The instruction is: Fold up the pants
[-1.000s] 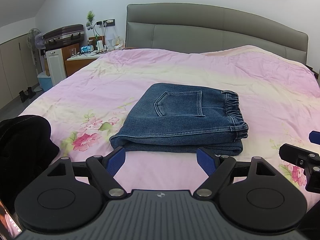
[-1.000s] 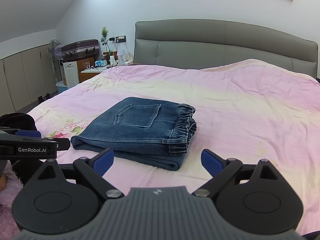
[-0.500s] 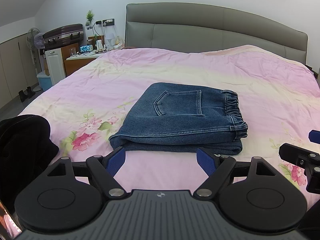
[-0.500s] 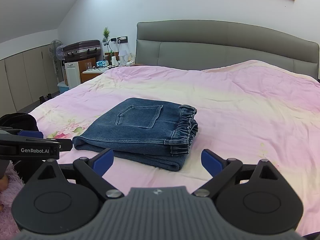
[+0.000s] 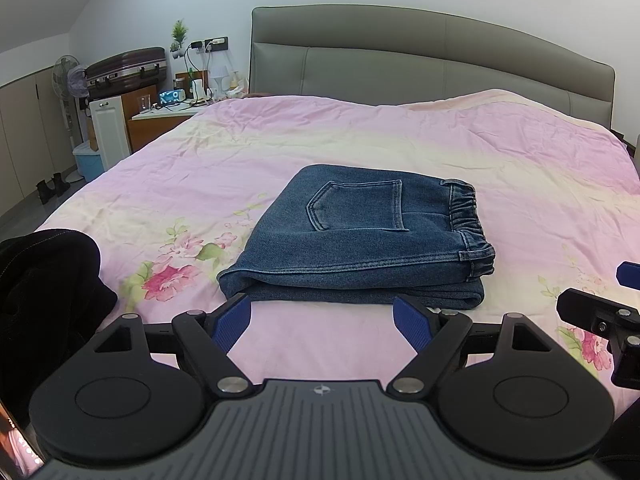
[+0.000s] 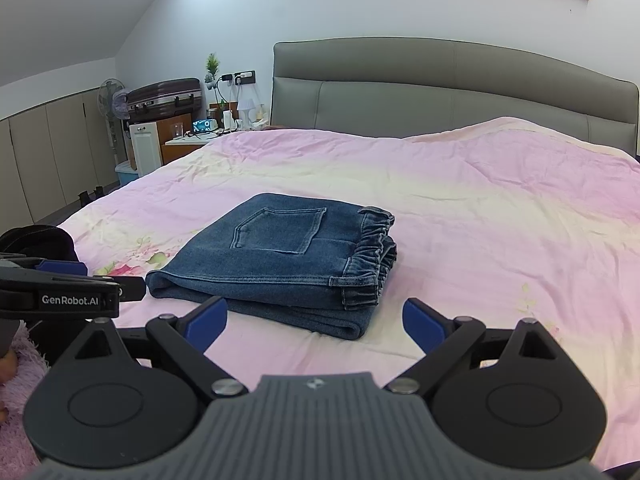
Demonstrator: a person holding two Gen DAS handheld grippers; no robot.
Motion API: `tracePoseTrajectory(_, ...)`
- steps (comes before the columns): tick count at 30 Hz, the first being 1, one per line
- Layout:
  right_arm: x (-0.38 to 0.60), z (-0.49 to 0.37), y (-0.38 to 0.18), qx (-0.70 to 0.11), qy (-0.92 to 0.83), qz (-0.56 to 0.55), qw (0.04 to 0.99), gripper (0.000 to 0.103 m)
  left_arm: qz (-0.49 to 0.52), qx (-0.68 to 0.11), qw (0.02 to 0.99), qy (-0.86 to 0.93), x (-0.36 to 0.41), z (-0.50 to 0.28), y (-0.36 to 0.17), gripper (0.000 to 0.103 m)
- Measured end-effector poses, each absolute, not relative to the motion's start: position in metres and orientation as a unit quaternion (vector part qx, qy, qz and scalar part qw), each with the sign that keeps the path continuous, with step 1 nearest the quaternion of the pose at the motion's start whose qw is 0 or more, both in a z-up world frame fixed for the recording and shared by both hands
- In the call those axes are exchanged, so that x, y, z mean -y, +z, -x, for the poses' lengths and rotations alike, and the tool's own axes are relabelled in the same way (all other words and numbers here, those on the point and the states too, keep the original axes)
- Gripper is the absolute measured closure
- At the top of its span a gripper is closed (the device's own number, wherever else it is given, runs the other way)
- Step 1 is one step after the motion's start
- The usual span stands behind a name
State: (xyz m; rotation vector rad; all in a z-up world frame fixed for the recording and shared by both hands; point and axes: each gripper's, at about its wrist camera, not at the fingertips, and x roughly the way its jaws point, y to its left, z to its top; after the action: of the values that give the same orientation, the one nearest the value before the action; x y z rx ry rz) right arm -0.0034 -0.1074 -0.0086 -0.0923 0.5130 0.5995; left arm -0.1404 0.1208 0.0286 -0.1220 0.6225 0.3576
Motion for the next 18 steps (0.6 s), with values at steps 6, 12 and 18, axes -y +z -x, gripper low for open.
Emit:
tracePoseTrajectory(6, 0.1068, 0.0037, -0.0083, -0.251, 0.293, 0.045, 0.922, 0.011, 0.06, -0.305, 0.934, 0.174, -0.1207, 0.1405, 0.0288, 0.009)
tracePoseTrajectory(12, 0.1065, 0.0039, -0.0084, -0.251, 0.293, 0.045, 0.922, 0.011, 0.059, -0.309, 0.934, 0.171, -0.1221, 0.1389, 0.0267, 0.01)
tracePoseTrajectory(18, 0.1067, 0.003, -0.0093, -0.255, 0.294, 0.044, 0.92, 0.011, 0.059, -0.308, 0.935, 0.168, -0.1223, 0.1386, 0.0271, 0.01)
